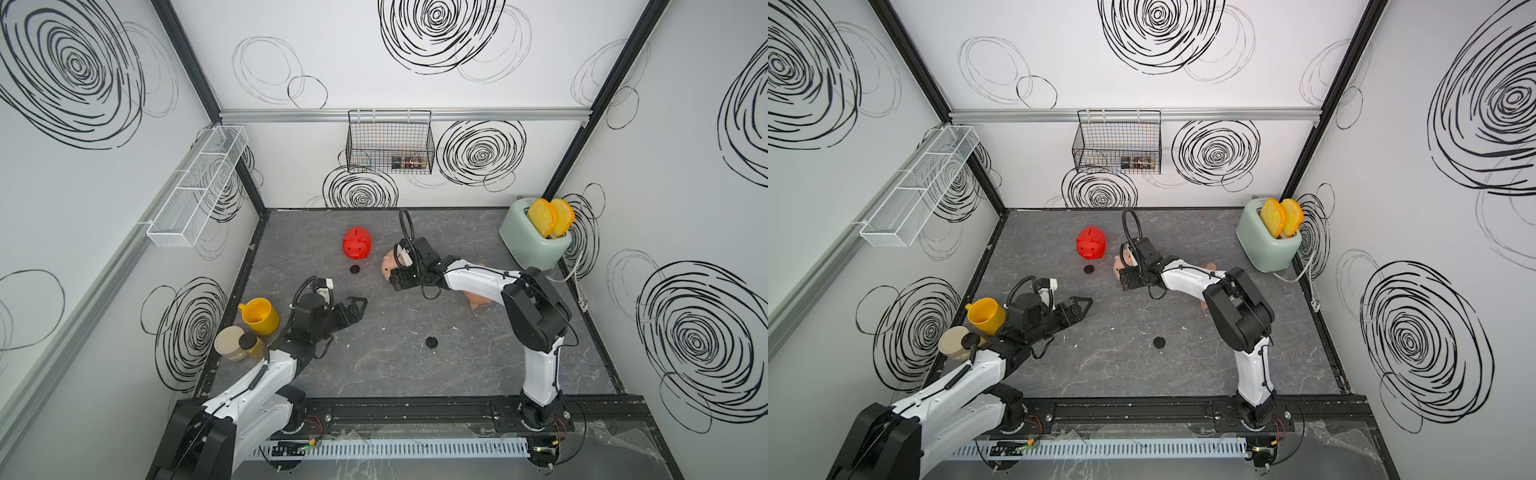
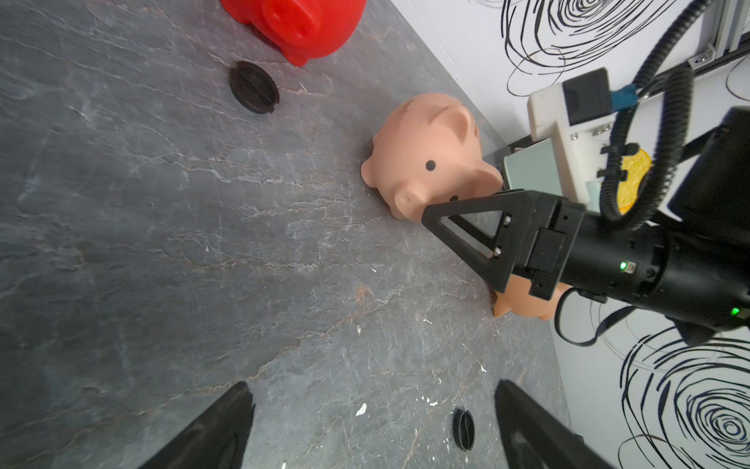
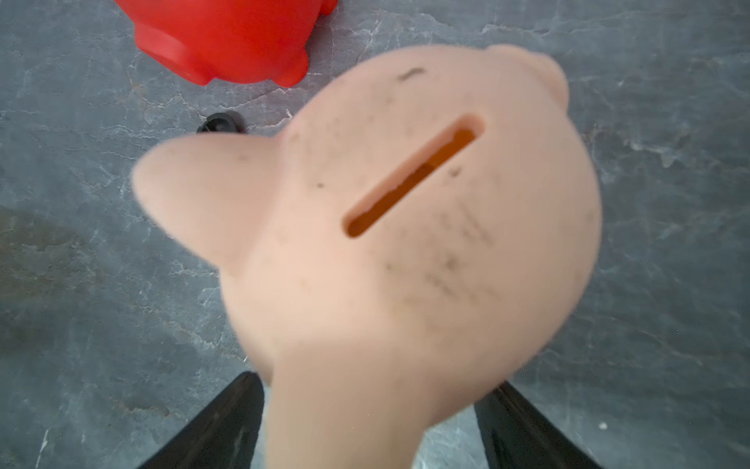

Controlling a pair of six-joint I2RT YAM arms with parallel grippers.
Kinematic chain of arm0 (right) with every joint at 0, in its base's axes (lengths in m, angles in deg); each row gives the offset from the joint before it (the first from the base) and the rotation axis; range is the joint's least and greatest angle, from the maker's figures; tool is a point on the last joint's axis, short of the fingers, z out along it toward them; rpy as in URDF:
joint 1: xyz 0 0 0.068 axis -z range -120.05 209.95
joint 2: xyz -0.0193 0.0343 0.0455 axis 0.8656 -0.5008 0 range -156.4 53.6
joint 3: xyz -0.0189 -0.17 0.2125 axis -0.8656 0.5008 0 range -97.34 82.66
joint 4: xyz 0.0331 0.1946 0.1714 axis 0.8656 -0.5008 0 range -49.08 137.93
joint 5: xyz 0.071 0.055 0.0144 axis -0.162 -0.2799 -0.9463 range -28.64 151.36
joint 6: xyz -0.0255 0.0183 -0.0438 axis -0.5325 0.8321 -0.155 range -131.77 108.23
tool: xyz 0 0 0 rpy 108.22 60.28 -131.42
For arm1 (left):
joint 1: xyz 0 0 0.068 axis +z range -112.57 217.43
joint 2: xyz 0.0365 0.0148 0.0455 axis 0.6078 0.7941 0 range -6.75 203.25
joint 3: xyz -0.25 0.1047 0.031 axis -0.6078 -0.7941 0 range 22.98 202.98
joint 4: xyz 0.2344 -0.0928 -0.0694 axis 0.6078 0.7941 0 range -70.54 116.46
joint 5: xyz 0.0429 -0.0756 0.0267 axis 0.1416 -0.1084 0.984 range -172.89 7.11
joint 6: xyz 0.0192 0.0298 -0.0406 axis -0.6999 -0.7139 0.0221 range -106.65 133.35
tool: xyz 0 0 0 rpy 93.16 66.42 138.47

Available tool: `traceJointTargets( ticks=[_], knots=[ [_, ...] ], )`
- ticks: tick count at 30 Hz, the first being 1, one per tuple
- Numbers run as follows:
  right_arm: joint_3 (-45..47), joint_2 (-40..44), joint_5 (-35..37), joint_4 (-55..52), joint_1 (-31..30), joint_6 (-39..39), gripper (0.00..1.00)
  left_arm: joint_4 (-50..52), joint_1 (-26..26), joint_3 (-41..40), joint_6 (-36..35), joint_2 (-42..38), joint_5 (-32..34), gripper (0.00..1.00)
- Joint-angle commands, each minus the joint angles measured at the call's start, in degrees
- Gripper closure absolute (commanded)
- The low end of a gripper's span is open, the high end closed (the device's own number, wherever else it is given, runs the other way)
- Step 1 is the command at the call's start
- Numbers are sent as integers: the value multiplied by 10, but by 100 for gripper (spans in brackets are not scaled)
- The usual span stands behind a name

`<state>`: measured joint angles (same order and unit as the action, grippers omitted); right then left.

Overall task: Open piggy banks
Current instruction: Move the piggy bank to the center of the board.

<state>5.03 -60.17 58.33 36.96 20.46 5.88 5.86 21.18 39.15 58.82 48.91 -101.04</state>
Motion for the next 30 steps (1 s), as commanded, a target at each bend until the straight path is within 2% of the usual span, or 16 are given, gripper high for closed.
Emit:
traceJointTargets(
  ticks=[1,12,18,23,25,28,30],
  knots=[
    [-29,-15,-1,-33,13,-43,14,-32,8,-5,-5,9,-9,4],
    [-45,-15,21,-60,48,-62,18,-37,8,-7,-9,29,-17,4],
    [-14,8,26,-46,68,-16,23,-38,7,-5,-17,42,-7,4],
    [15,37,43,-29,82,46,30,-18,-9,12,-26,39,50,4],
    [41,58,15,-1,82,54,29,-17,-26,17,-28,33,72,4],
    [87,95,-46,58,77,54,26,-19,-65,24,-36,22,114,4],
    [103,108,-54,87,69,58,21,-25,-87,27,-41,22,137,4]
  ],
)
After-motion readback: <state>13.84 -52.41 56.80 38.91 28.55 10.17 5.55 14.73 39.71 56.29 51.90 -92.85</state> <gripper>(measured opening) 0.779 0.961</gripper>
